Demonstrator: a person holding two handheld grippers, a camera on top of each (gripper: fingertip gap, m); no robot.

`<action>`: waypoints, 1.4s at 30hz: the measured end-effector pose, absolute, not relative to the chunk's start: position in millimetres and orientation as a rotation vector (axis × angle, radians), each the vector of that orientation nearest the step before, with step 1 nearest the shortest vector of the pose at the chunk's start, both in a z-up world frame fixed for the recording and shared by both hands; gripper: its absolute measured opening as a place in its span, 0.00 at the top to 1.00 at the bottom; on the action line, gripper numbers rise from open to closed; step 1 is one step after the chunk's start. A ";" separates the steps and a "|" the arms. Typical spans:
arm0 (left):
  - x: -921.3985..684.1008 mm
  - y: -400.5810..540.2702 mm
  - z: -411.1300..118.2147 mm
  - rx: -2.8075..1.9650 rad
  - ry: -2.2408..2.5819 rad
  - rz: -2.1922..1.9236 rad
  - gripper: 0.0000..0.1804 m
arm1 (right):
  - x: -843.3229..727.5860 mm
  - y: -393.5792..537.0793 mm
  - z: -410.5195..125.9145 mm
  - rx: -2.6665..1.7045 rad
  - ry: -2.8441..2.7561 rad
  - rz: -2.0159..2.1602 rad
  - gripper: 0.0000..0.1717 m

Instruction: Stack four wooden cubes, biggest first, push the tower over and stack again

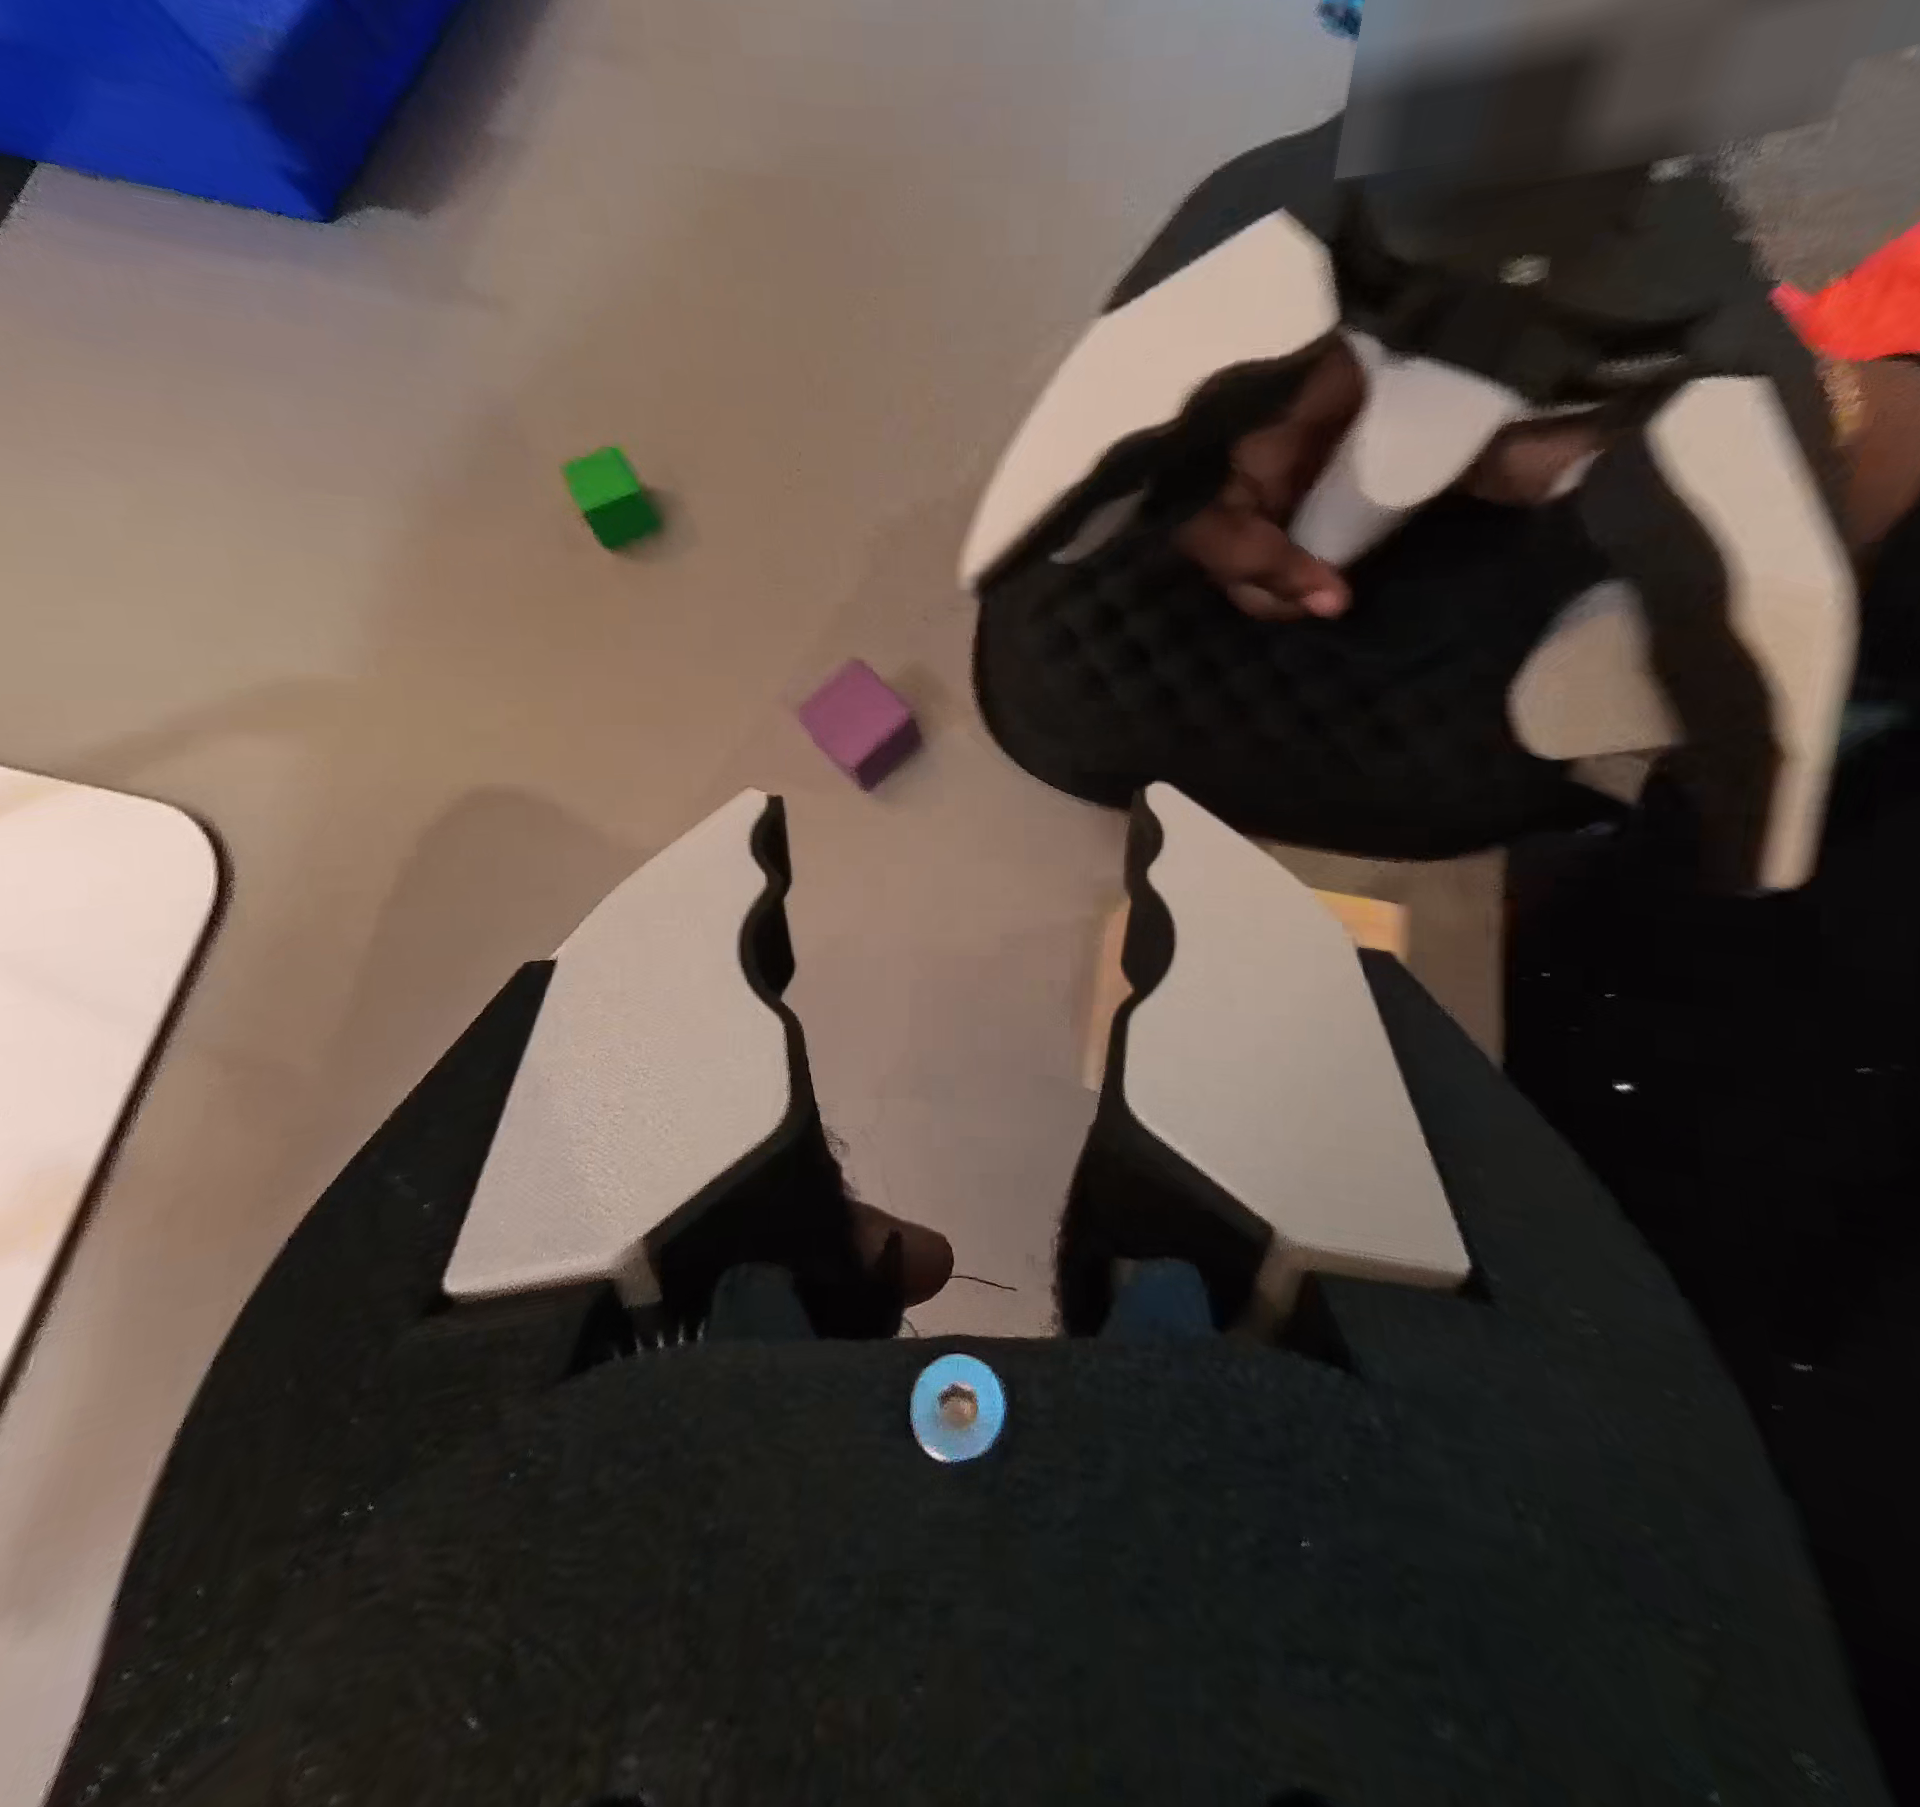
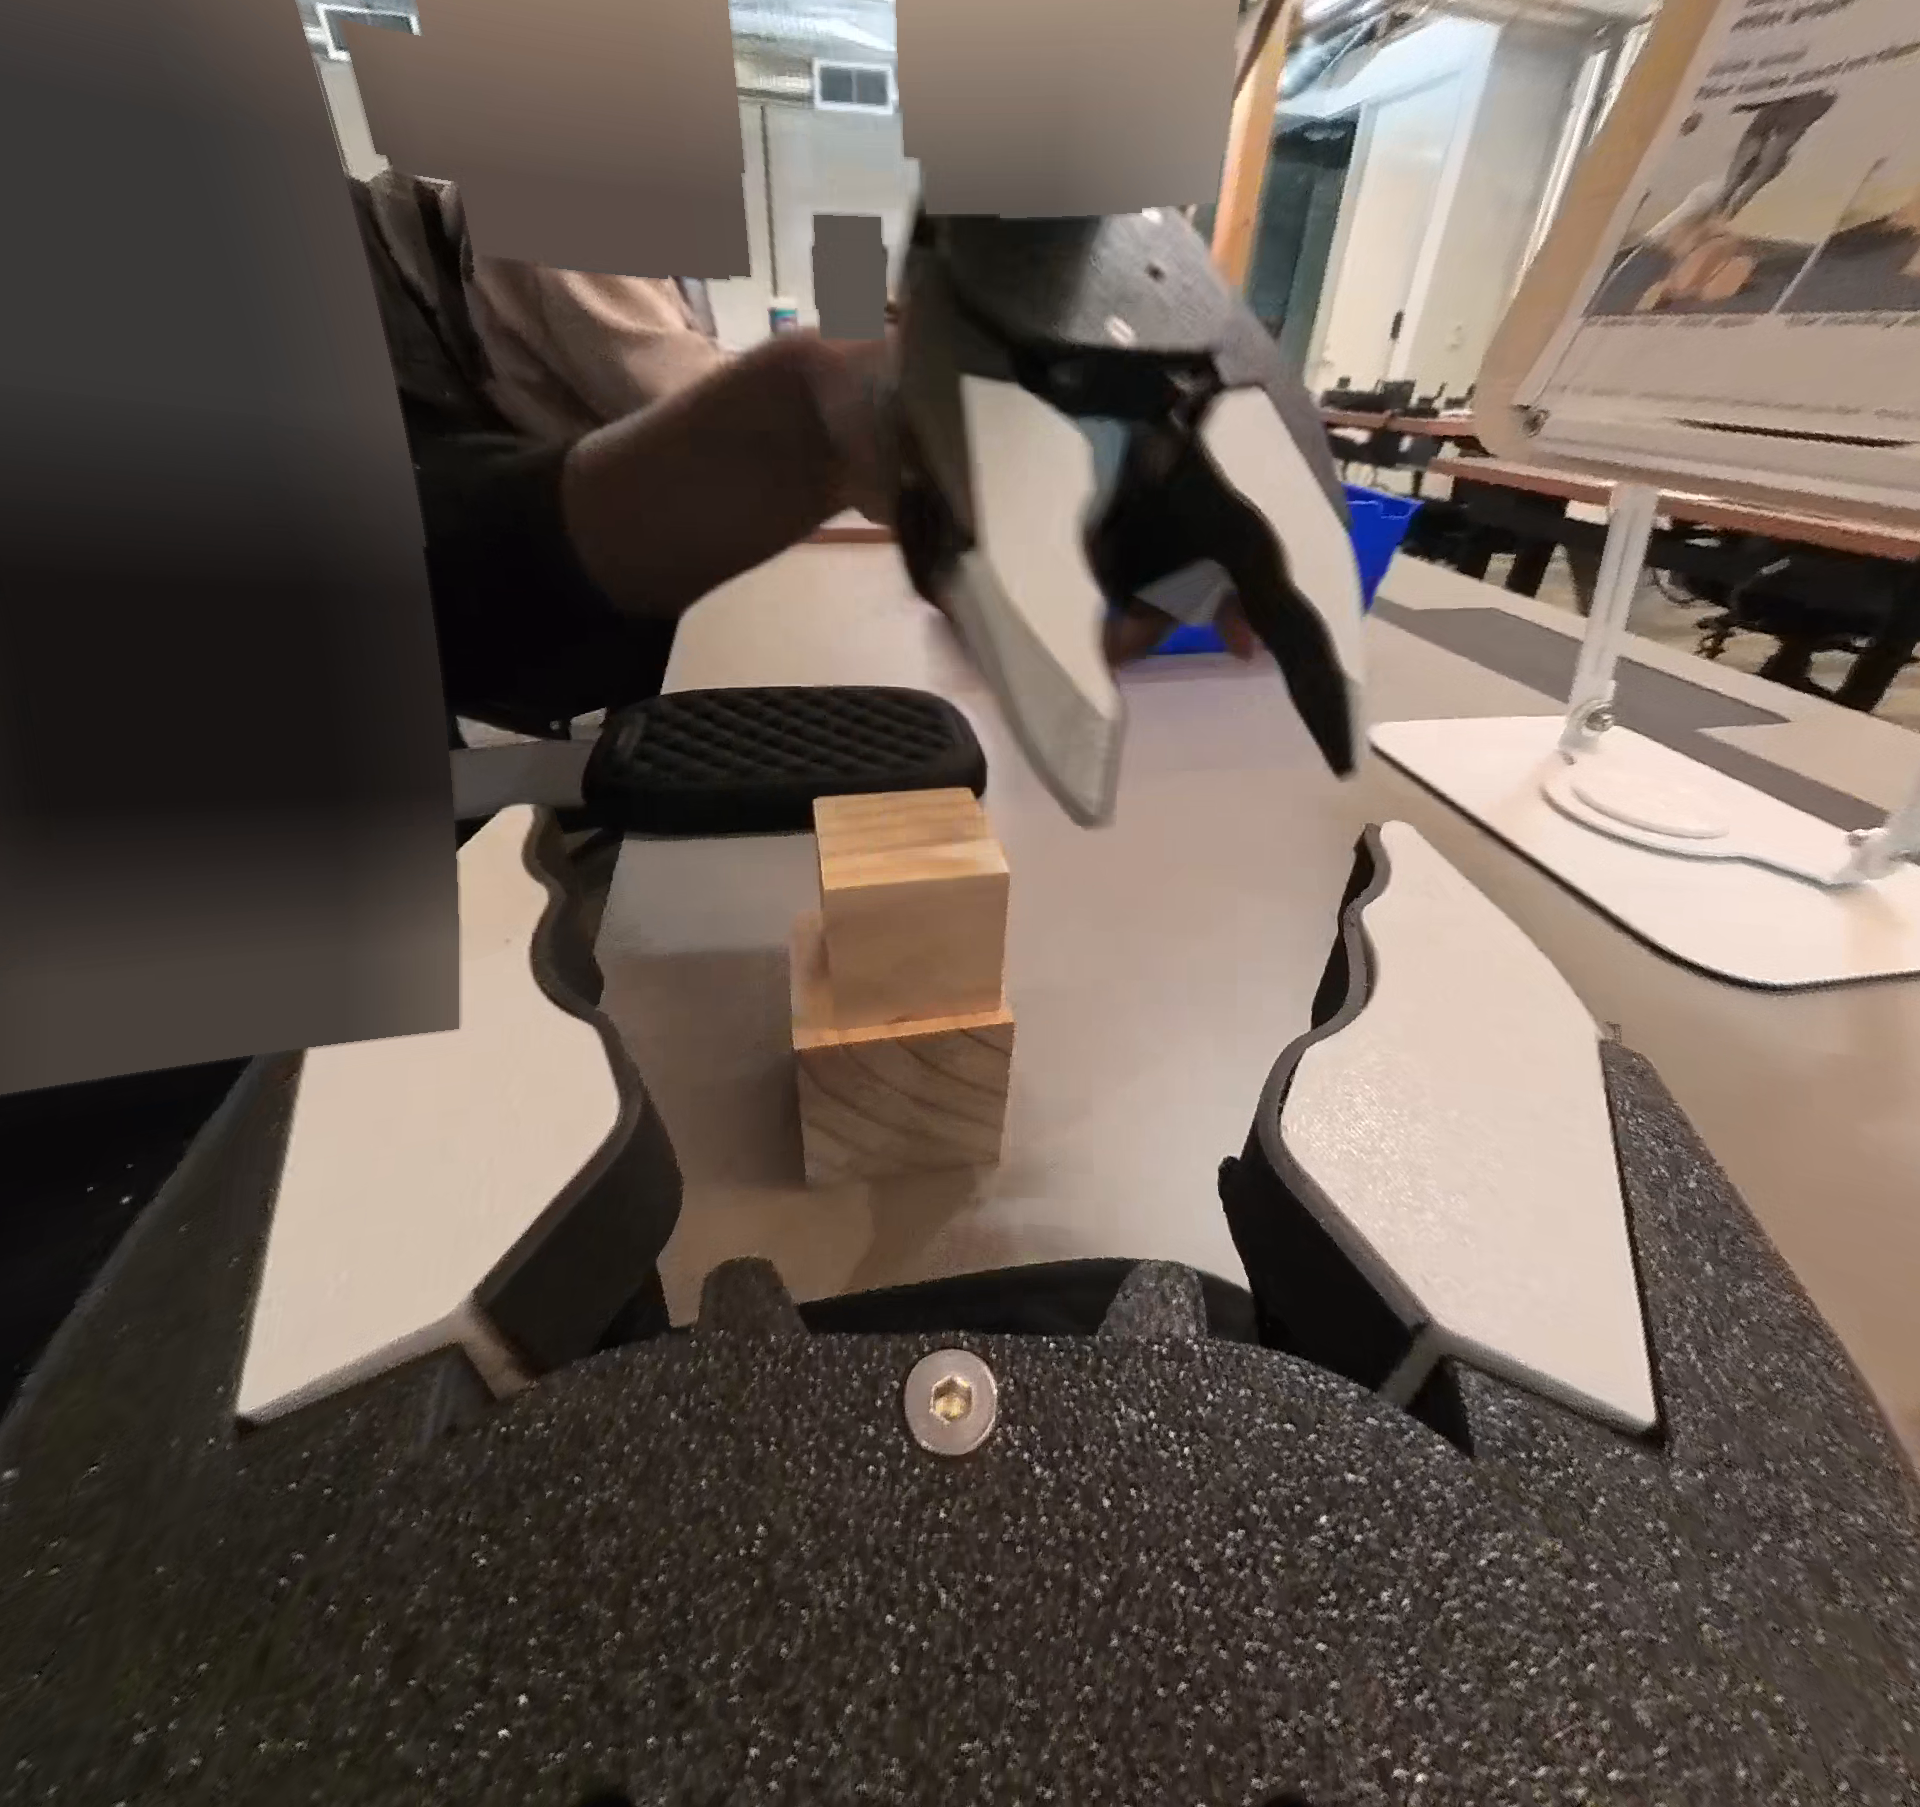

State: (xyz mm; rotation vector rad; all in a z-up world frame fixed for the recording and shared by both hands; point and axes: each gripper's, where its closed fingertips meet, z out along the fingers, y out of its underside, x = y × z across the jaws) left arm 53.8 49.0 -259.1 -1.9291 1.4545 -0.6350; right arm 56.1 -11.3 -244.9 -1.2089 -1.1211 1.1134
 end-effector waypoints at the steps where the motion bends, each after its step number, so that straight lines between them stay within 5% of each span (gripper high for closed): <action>1: 56.0 56.1 -267.8 -1.911 1.510 -0.631 0.68 | 56.6 -11.5 -244.4 -1.204 -1.118 1.113 0.22; 19: 93.6 85.3 -343.1 -1.480 2.128 -0.778 0.73 | 59.2 -9.8 -243.1 -1.211 -1.096 1.178 0.22; 24: 92.3 88.9 -345.2 -1.521 2.117 -0.735 0.85 | 58.6 -10.1 -244.1 -1.215 -1.103 1.172 0.22; 37: 26.2 39.1 -226.4 -1.899 1.521 -0.567 0.86 | 54.8 -11.0 -249.1 -1.236 -1.137 1.134 0.23; 42: 36.0 -3.1 -227.4 -1.883 1.531 -0.533 0.85 | 53.0 -11.9 -251.5 -1.243 -1.155 1.114 0.23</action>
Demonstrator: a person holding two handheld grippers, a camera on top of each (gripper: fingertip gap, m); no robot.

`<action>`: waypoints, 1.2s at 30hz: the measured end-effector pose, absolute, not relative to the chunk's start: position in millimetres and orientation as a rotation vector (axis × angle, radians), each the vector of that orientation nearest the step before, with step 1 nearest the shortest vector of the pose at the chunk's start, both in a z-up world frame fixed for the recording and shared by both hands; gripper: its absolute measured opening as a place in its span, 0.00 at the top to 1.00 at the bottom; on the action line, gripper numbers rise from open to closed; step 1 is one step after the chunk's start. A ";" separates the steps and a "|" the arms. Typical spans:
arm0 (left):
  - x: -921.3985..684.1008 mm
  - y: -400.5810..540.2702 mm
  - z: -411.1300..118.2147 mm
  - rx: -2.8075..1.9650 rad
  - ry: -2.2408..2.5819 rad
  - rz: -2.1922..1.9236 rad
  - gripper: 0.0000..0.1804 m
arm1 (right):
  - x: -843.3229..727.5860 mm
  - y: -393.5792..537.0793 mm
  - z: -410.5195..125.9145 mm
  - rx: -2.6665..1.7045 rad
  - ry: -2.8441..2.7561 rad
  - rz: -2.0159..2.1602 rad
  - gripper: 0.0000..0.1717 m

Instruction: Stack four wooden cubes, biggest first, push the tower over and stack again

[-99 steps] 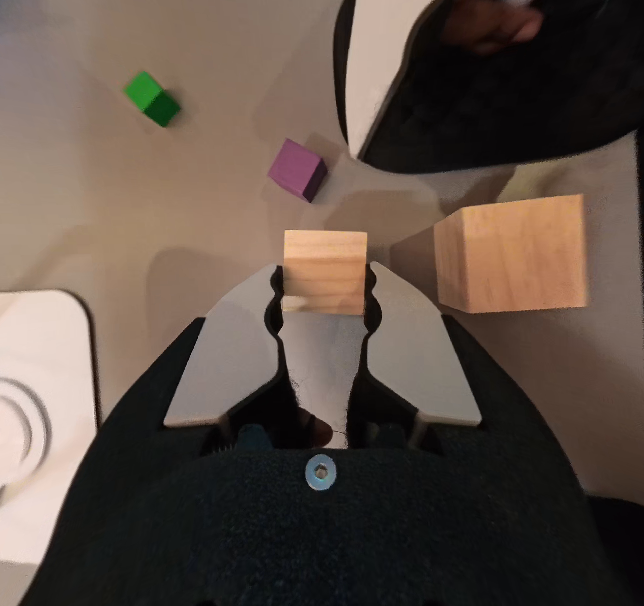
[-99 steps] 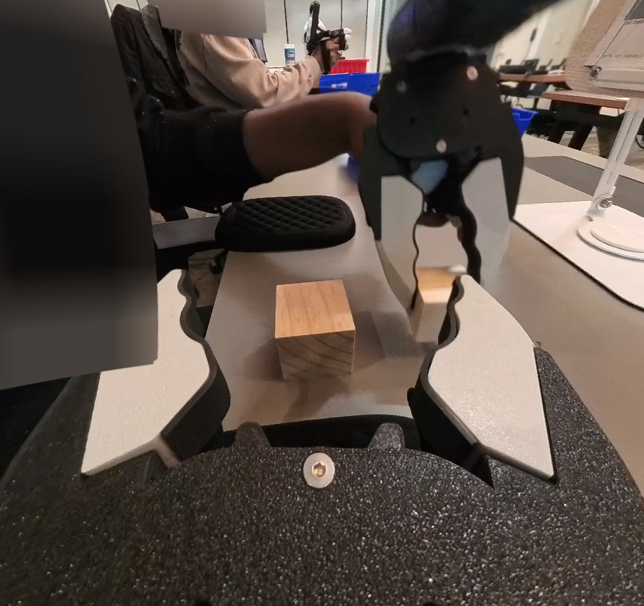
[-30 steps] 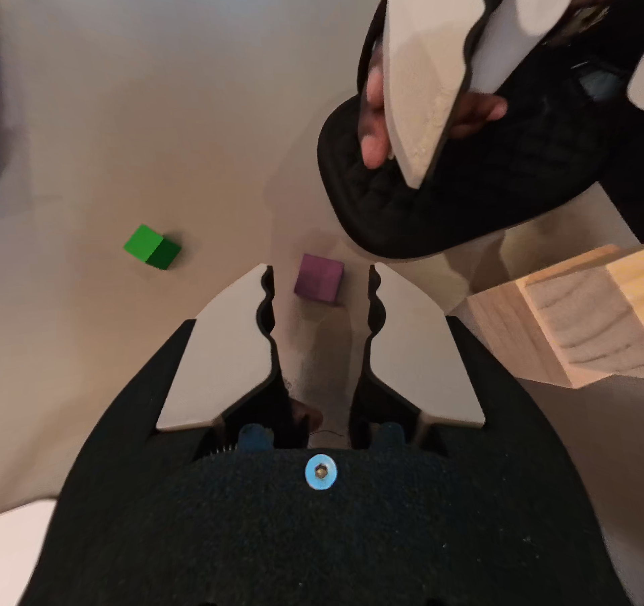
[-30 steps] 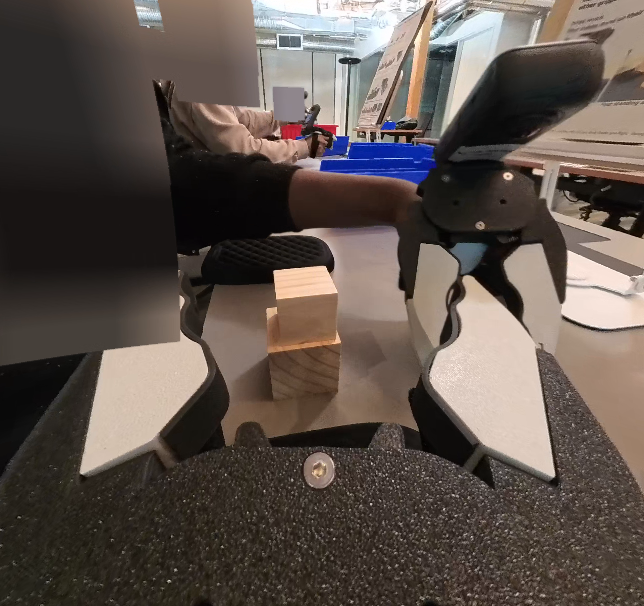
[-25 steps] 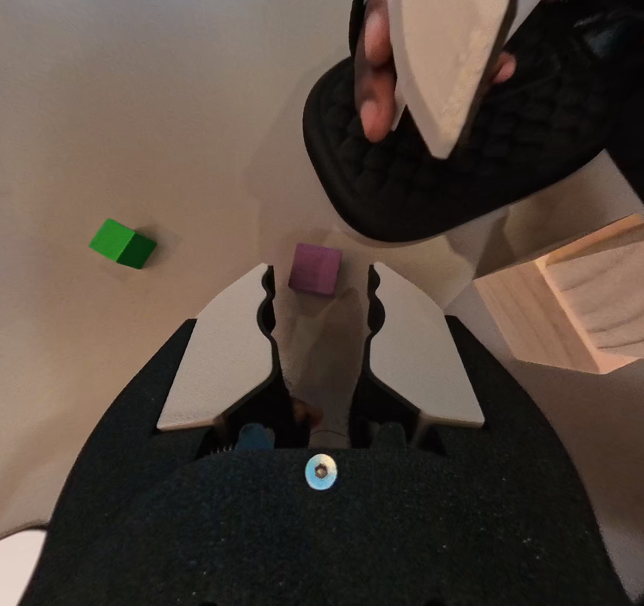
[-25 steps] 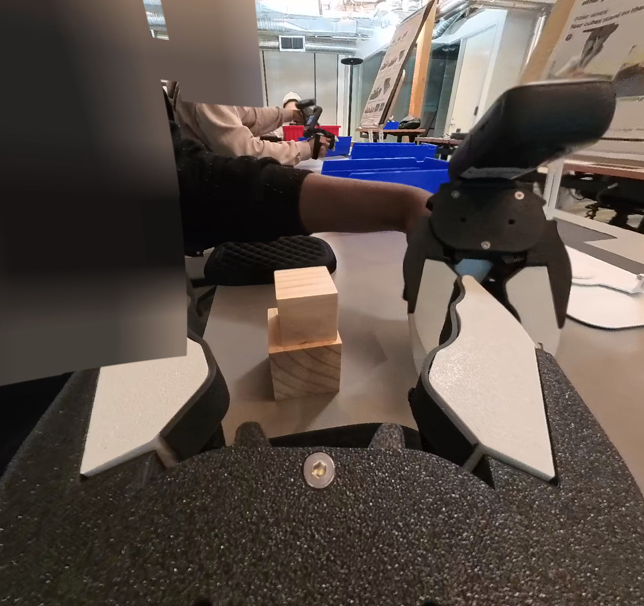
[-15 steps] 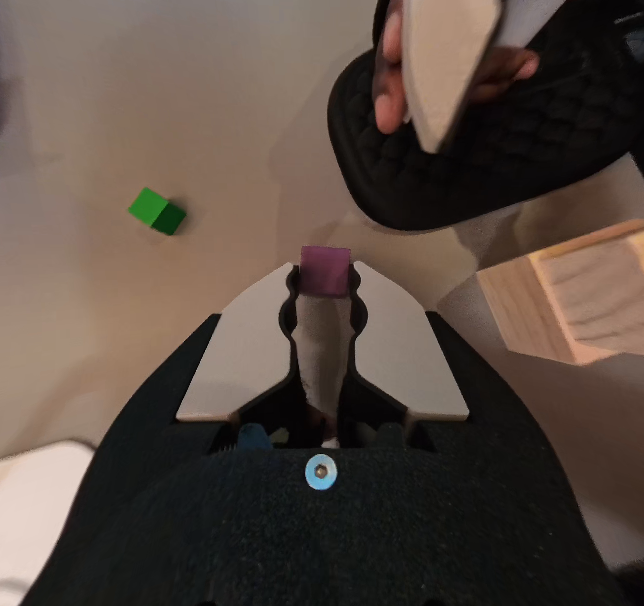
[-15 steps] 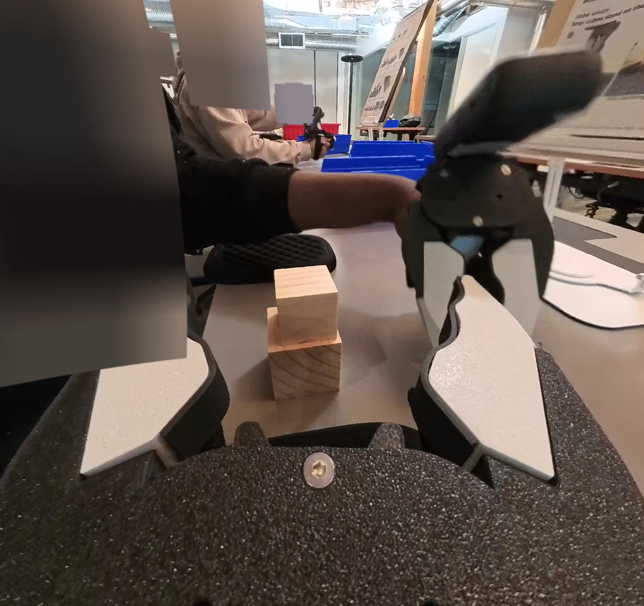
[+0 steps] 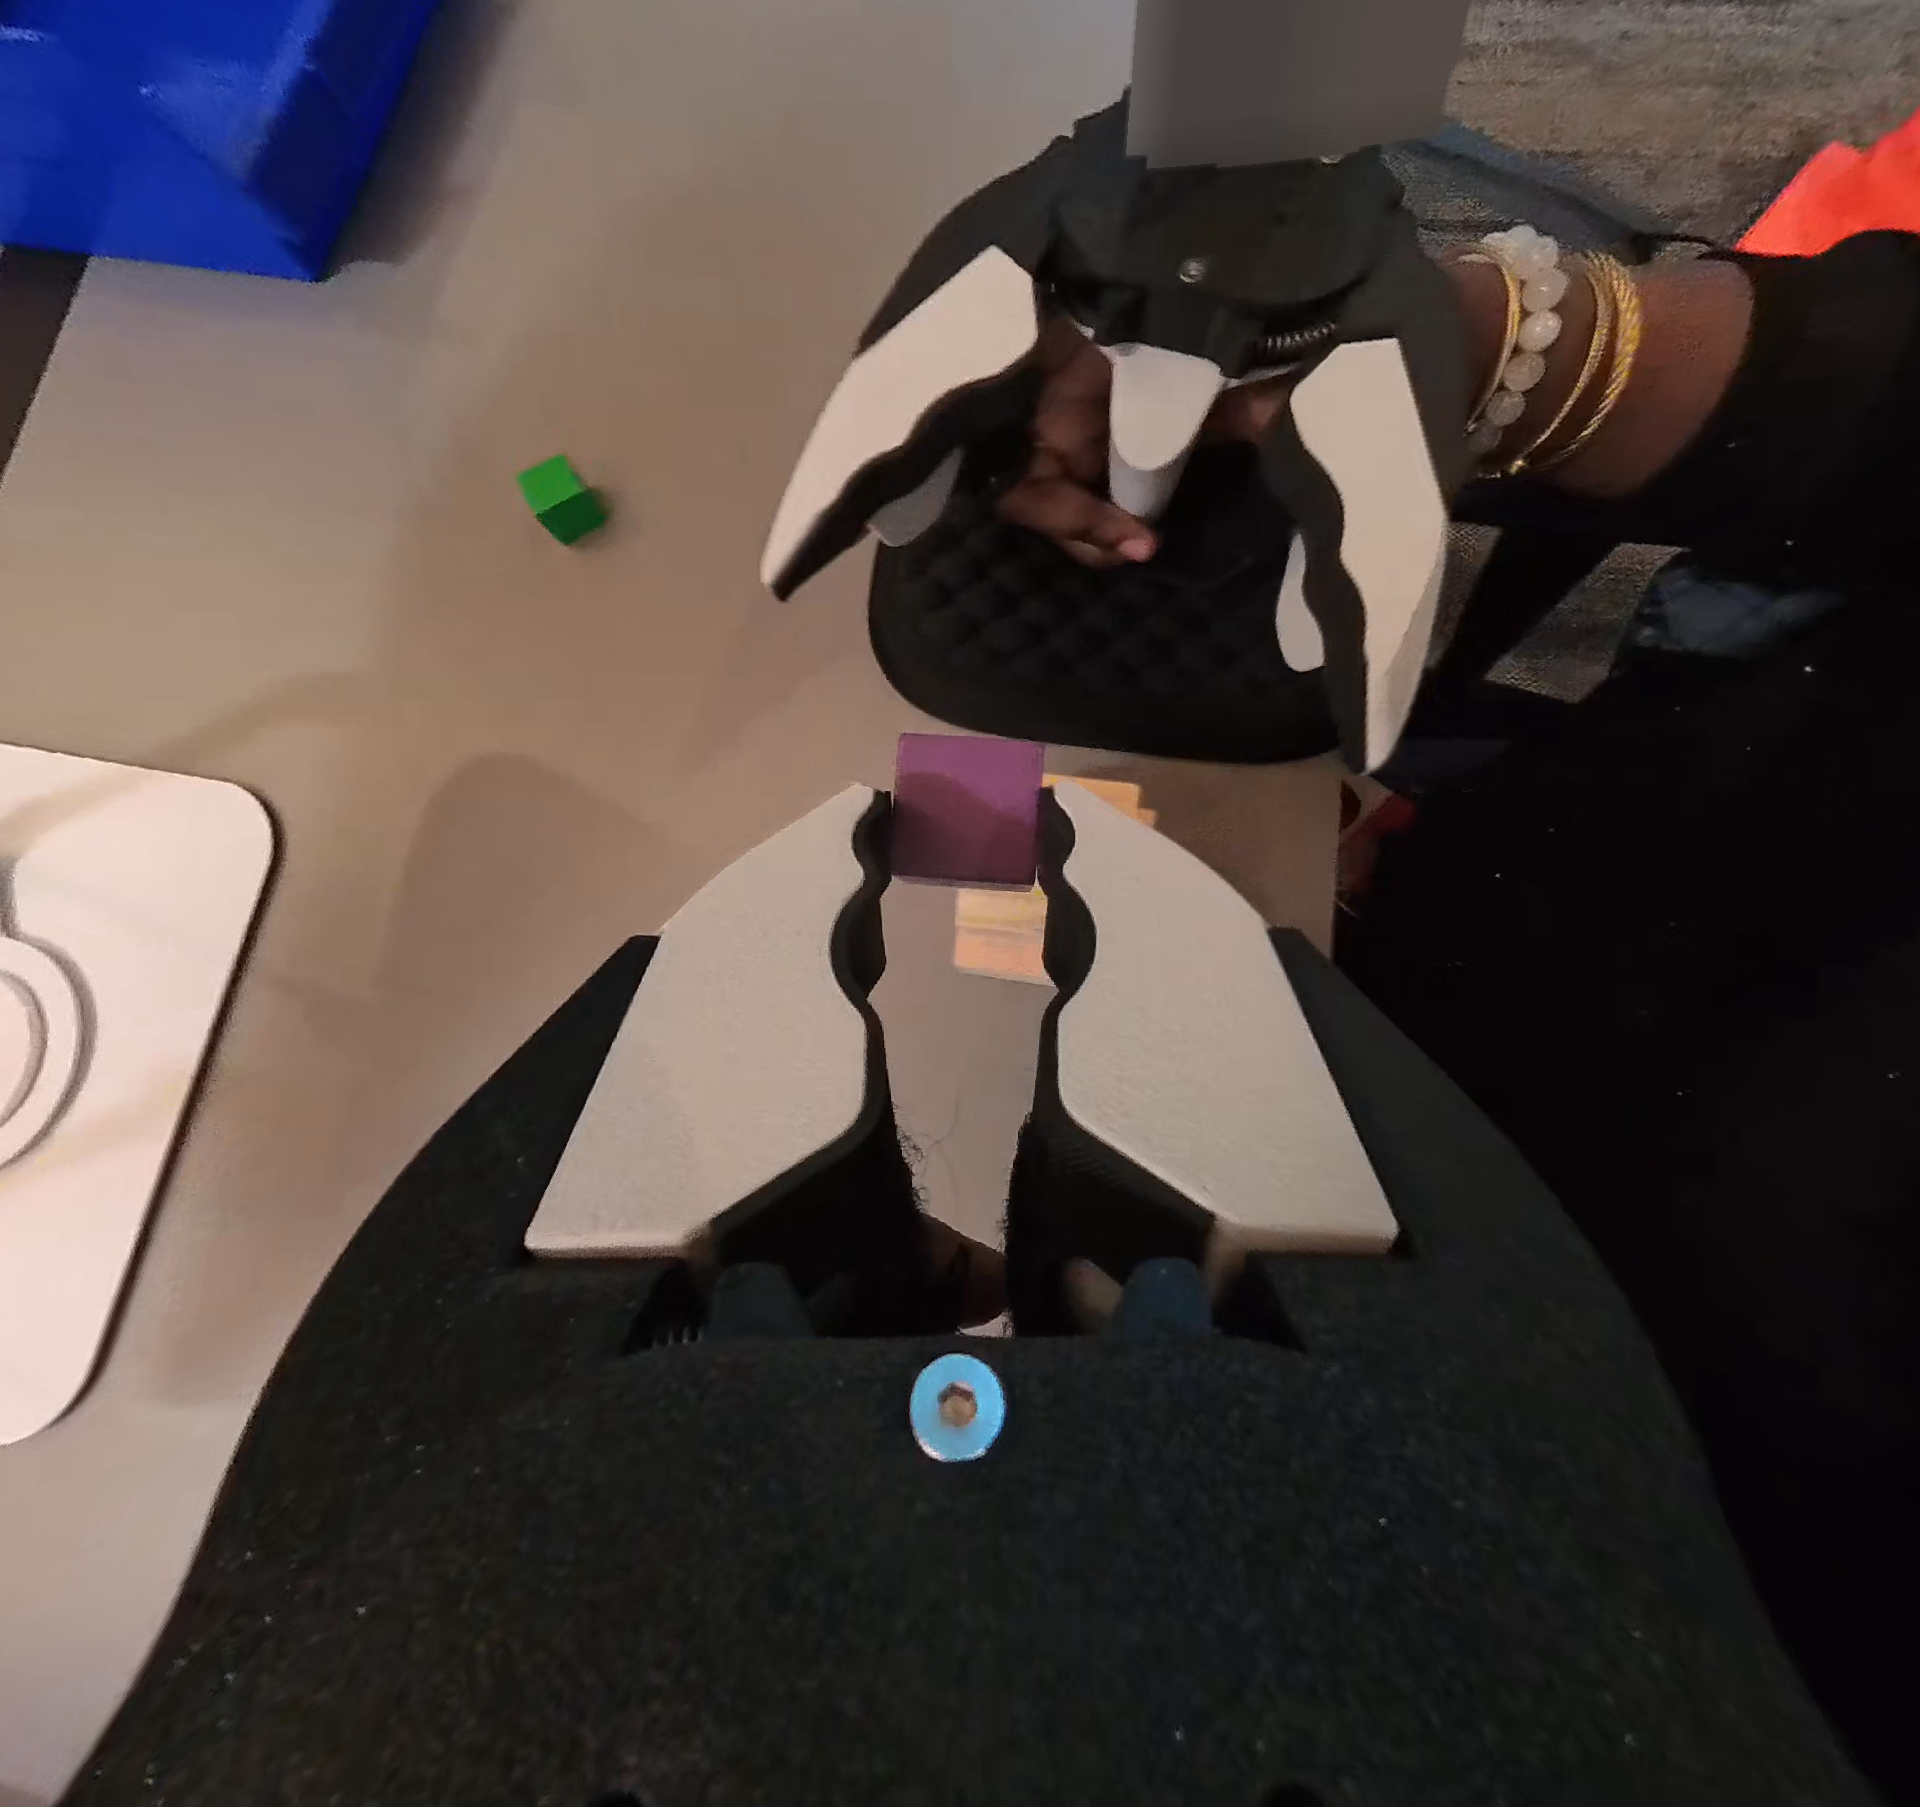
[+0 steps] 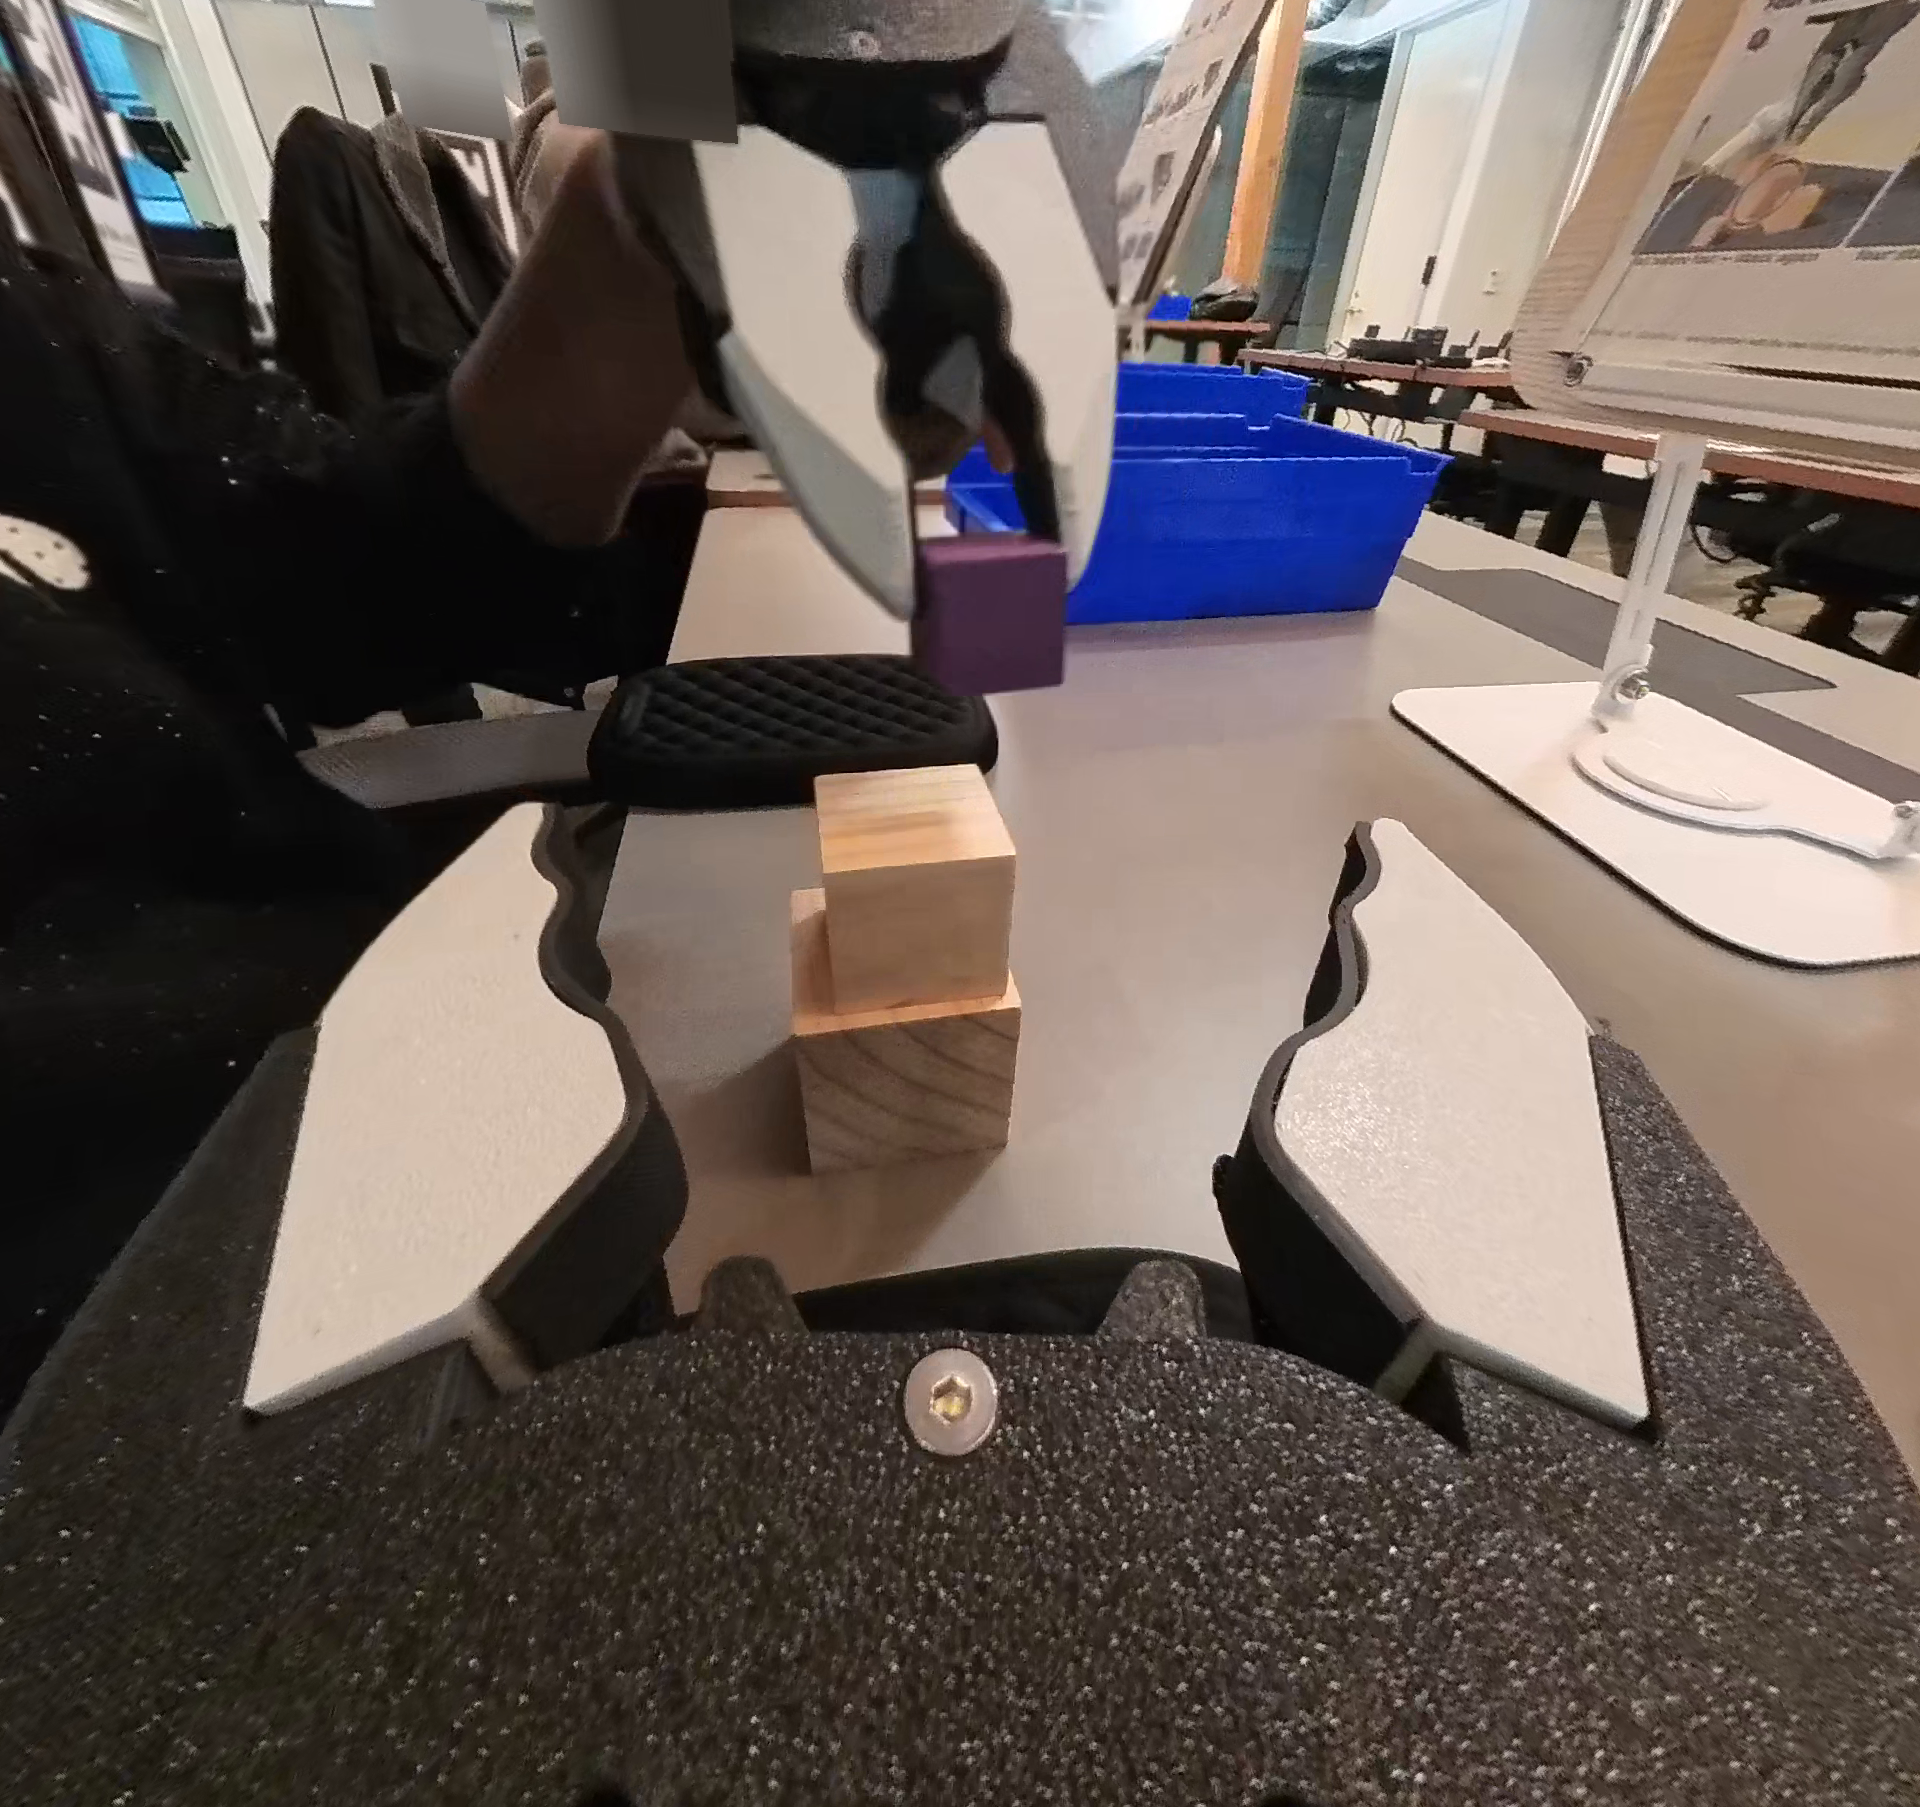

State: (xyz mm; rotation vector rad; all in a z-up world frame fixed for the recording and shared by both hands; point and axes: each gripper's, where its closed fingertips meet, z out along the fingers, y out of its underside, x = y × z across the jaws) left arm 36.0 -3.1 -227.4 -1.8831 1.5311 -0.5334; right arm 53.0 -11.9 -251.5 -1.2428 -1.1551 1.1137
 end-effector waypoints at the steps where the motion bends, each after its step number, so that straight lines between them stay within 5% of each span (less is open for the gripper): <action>1: 37.7 -6.3 -230.8 -1.894 1.535 -0.529 0.85 | 52.8 -12.0 -251.6 -1.243 -1.157 1.111 0.23; 22: 39.7 -17.1 -257.6 -1.957 1.647 -0.487 0.85 | 52.2 -11.5 -252.3 -1.248 -1.159 1.112 0.23; 32: 39.4 -1.3 -237.3 -1.885 1.576 -0.511 0.66 | 51.6 -11.7 -252.6 -1.247 -1.163 1.106 0.24; 36: 49.9 53.1 -194.4 -1.663 1.393 -0.651 0.66 | 51.0 -12.1 -253.1 -1.246 -1.169 1.098 0.24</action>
